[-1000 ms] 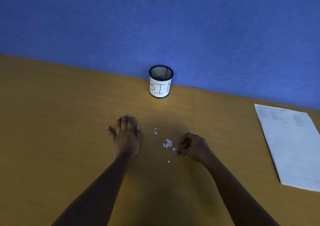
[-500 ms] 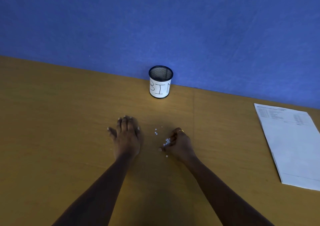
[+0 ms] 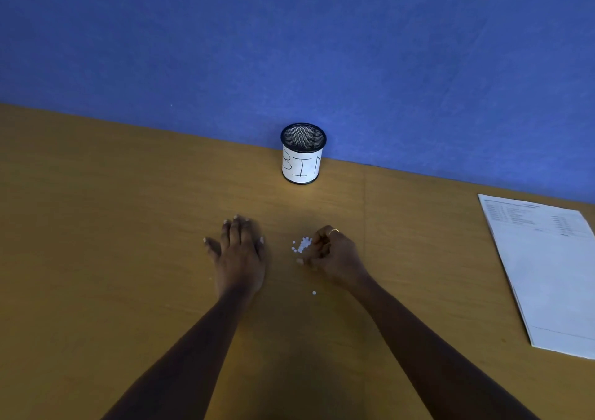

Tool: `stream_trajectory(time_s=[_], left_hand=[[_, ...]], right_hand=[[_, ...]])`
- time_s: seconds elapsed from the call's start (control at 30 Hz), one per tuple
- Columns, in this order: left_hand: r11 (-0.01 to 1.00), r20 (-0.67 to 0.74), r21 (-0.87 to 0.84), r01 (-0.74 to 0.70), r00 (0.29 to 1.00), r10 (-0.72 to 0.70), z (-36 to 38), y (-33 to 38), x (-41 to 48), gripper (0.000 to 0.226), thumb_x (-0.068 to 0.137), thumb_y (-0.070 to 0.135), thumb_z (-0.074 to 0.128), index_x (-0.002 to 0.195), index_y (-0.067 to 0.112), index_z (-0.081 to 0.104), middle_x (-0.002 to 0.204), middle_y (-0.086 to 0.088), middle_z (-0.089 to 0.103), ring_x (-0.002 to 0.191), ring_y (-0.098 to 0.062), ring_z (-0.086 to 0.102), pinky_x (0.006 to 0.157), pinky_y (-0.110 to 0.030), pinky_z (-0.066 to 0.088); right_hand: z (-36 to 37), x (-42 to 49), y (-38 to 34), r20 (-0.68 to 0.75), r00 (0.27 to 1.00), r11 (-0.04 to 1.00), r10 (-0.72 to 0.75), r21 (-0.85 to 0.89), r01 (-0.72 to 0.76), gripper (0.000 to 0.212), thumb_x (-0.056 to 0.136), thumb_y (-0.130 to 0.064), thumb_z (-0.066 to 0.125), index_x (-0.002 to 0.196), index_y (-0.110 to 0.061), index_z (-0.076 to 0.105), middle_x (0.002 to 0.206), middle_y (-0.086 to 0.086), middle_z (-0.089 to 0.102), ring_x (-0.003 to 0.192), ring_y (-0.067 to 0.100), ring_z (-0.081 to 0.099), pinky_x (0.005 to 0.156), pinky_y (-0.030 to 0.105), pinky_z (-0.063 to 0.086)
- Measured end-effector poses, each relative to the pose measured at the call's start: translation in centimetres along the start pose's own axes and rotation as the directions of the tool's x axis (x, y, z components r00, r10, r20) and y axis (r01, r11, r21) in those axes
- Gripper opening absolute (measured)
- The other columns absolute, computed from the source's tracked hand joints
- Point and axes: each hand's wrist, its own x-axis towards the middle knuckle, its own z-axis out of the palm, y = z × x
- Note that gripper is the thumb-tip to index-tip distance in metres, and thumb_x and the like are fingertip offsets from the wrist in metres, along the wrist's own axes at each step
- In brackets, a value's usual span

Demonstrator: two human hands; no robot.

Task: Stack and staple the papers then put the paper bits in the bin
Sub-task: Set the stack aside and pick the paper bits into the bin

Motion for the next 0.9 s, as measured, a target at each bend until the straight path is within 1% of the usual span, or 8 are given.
stream_trajectory(time_s=[0.07,0.13,0.23,0.37,0.47,0.63,0.73,0.9], left_hand=[[1.000,-0.006,0.014,0.004,1.000,-0.004,0.0,0.0,0.0,0.064,0.093,0.045,0.011,0.145,0.011,0.025,0.154,-0.006,0.025,0.145,-0.023,0.013,0.113,-0.056,0.006],[1.000,-0.012,0.015,0.002,1.000,-0.002,0.0,0.0,0.0,0.071,0.088,0.047,0.005,0.145,0.011,0.026,0.153,-0.006,0.026,0.145,-0.023,0.014,0.113,-0.056,0.007],[1.000,0.003,0.012,0.005,1.000,-0.005,0.1,0.0,0.0,0.055,0.098,0.037,0.024,0.146,0.010,0.024,0.154,-0.006,0.023,0.145,-0.023,0.011,0.113,-0.056,0.005],[1.000,0.007,0.009,0.009,1.000,-0.009,0.0,0.1,0.0,0.054,0.099,0.035,0.027,0.146,0.011,0.023,0.155,-0.006,0.022,0.145,-0.022,0.011,0.113,-0.056,0.004],[1.000,0.006,-0.003,0.015,1.000,-0.015,0.0,0.0,0.1,0.054,0.098,0.036,0.027,0.146,0.011,0.024,0.155,-0.006,0.022,0.145,-0.022,0.011,0.114,-0.056,0.004],[1.000,-0.005,0.009,0.008,1.000,-0.008,0.3,-0.1,0.0,0.058,0.096,0.040,0.020,0.146,0.010,0.025,0.155,-0.006,0.023,0.145,-0.023,0.013,0.114,-0.055,0.006],[1.000,-0.019,0.013,-0.002,1.000,0.003,0.0,0.0,0.0,0.072,0.088,0.048,0.005,0.145,0.010,0.027,0.154,-0.007,0.025,0.144,-0.023,0.016,0.113,-0.056,0.007],[1.000,0.011,0.009,0.007,1.000,-0.007,-0.1,0.0,0.0,0.053,0.098,0.035,0.027,0.146,0.012,0.024,0.155,-0.006,0.021,0.145,-0.022,0.011,0.114,-0.055,0.005]], right_hand=[[-1.1,-0.8,0.8,0.100,0.995,0.999,0.024,-0.050,-0.019,0.044,0.058,-0.012,0.087,0.073,-0.023,0.047,0.074,-0.004,0.051,0.059,0.007,0.049,0.055,0.008,0.041],[-2.3,-1.5,1.3,0.170,0.984,0.998,0.050,-0.047,-0.042,0.045,0.057,-0.008,0.087,0.078,-0.019,0.050,0.079,-0.002,0.052,0.062,0.011,0.051,0.063,0.020,0.046],[-3.2,-2.2,1.4,0.223,0.974,0.997,0.049,-0.068,-0.035,0.046,0.055,-0.005,0.087,0.083,-0.016,0.052,0.081,0.000,0.054,0.067,0.015,0.054,0.067,0.028,0.048],[-2.3,-2.4,1.4,0.226,0.974,0.994,0.033,-0.106,-0.009,0.049,0.052,-0.006,0.089,0.083,-0.015,0.052,0.069,-0.004,0.054,0.052,-0.001,0.054,0.058,0.015,0.046],[-1.5,-2.2,1.2,0.222,0.975,0.991,0.009,-0.133,0.021,0.051,0.052,-0.008,0.089,0.088,-0.011,0.053,0.072,-0.004,0.054,0.056,0.003,0.053,0.053,0.010,0.042],[-1.0,-0.6,0.7,0.074,0.997,0.987,-0.022,-0.155,0.033,0.052,0.049,-0.013,0.090,0.083,-0.012,0.051,0.082,-0.002,0.050,0.061,0.004,0.045,0.049,0.004,0.039],[-0.7,0.4,0.5,-0.037,0.999,0.992,-0.028,-0.124,0.023,0.052,0.049,-0.014,0.091,0.083,-0.012,0.051,0.086,-0.001,0.049,0.065,0.005,0.043,0.052,0.003,0.039],[0.2,2.0,0.2,-0.169,0.985,0.992,-0.045,-0.124,0.024,0.044,0.055,-0.015,0.088,0.077,-0.013,0.050,0.086,-0.001,0.049,0.075,0.014,0.046,0.064,0.021,0.038]])
